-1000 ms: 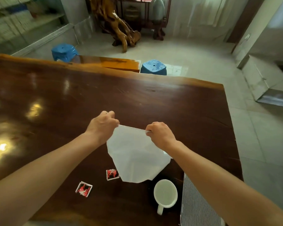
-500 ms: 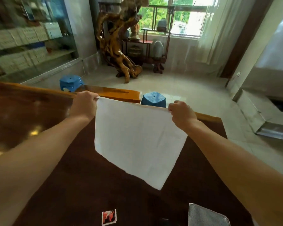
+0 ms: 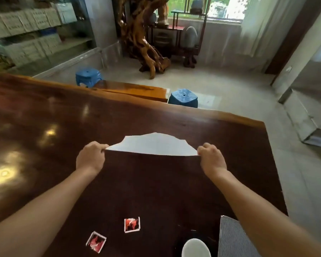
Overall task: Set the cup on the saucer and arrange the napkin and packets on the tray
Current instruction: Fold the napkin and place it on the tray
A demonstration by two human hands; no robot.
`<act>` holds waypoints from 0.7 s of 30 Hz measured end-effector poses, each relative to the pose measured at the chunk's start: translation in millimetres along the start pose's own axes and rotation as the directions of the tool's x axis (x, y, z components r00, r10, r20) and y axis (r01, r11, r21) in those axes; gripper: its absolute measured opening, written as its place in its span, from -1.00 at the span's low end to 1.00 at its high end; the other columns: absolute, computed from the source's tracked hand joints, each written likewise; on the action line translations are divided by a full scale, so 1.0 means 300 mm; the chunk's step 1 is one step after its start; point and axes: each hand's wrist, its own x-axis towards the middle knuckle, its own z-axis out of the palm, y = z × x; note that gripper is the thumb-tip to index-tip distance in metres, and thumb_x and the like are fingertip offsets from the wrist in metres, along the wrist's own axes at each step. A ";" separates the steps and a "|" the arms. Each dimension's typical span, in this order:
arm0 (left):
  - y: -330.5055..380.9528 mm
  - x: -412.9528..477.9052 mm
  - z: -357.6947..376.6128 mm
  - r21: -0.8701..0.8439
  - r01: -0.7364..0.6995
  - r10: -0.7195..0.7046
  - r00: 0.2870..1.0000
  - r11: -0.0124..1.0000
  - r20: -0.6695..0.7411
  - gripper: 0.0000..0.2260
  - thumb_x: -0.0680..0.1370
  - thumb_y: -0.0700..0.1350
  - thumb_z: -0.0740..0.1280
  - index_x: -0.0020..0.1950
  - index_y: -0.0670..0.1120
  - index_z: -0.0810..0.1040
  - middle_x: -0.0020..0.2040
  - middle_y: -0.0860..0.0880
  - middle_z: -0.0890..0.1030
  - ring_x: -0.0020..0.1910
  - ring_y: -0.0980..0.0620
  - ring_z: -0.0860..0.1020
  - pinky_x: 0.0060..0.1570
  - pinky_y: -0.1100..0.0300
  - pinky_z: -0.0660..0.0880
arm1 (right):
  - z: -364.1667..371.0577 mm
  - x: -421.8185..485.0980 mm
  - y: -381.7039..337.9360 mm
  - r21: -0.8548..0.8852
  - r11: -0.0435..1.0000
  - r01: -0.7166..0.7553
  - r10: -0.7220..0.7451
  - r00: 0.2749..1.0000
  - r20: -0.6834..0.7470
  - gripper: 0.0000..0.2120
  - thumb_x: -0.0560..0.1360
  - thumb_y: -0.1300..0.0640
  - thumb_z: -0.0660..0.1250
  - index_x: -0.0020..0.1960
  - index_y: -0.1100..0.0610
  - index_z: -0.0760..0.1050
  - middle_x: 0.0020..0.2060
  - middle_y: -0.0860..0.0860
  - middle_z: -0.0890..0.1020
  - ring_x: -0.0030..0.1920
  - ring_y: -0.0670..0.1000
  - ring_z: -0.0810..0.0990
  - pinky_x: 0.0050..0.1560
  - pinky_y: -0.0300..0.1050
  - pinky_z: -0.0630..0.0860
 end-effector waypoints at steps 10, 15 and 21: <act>-0.218 -0.325 0.381 0.089 0.331 -0.337 0.844 0.940 0.418 -0.72 0.59 -0.18 0.27 0.17 0.05 0.70 0.20 -0.09 0.68 0.15 -0.18 0.63 0.10 0.01 0.55 | 0.378 -0.311 0.009 -0.049 0.992 -0.113 0.123 0.911 0.394 -0.77 0.49 0.42 0.17 -0.04 0.14 0.48 -0.10 0.01 0.44 -0.21 0.06 0.42 -0.20 -0.06 0.40; -0.250 -0.275 0.435 -0.017 0.419 -0.361 0.802 0.908 0.475 -0.85 0.59 -0.06 0.35 0.00 -0.02 0.73 0.01 -0.09 0.72 0.04 -0.15 0.63 -0.05 0.10 0.50 | 0.419 -0.255 0.062 -0.021 0.993 -0.114 0.112 0.899 0.424 -0.81 0.54 0.36 0.19 0.02 0.15 0.51 -0.10 0.02 0.47 -0.21 0.07 0.51 -0.25 -0.05 0.50; -0.231 -0.076 0.491 -0.152 0.524 -0.404 0.783 0.838 0.474 -0.82 0.59 0.04 0.33 -0.07 0.00 0.67 -0.15 0.01 0.64 -0.22 0.07 0.51 -0.28 0.17 0.38 | 0.470 -0.038 0.094 0.144 0.928 -0.342 0.293 0.913 0.283 -0.84 0.60 0.15 0.29 -0.16 0.10 0.49 -0.25 -0.01 0.54 -0.27 0.00 0.53 -0.27 0.00 0.59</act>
